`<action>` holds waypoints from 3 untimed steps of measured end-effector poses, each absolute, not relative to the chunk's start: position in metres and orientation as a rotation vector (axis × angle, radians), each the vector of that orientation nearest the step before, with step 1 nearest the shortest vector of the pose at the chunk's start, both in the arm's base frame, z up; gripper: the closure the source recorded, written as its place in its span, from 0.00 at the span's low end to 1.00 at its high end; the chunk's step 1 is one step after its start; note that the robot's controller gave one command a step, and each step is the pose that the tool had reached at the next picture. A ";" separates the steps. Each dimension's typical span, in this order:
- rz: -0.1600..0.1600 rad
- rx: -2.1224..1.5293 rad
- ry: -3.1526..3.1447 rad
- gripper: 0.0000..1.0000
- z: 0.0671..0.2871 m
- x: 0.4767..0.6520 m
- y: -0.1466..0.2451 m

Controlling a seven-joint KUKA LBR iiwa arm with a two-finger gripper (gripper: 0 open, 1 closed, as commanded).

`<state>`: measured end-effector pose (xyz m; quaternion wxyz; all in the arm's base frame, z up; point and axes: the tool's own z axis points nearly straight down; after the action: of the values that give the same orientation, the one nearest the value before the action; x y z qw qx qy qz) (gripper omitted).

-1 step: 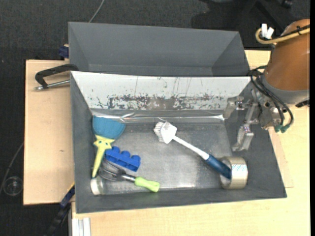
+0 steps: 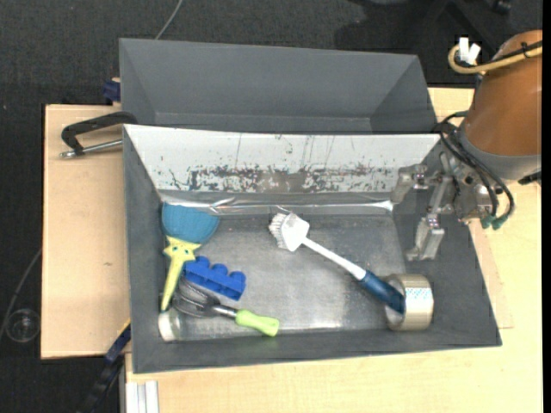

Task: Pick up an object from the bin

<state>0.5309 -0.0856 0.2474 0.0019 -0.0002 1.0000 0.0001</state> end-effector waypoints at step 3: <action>0.006 0.506 3.095 0.00 0.125 0.560 0.032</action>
Offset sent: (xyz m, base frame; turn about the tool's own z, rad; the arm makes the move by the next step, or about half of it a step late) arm 0.0216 0.0908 -0.0874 0.1785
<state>0.5601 0.0319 0.1252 0.0028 0.1614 0.9869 0.0019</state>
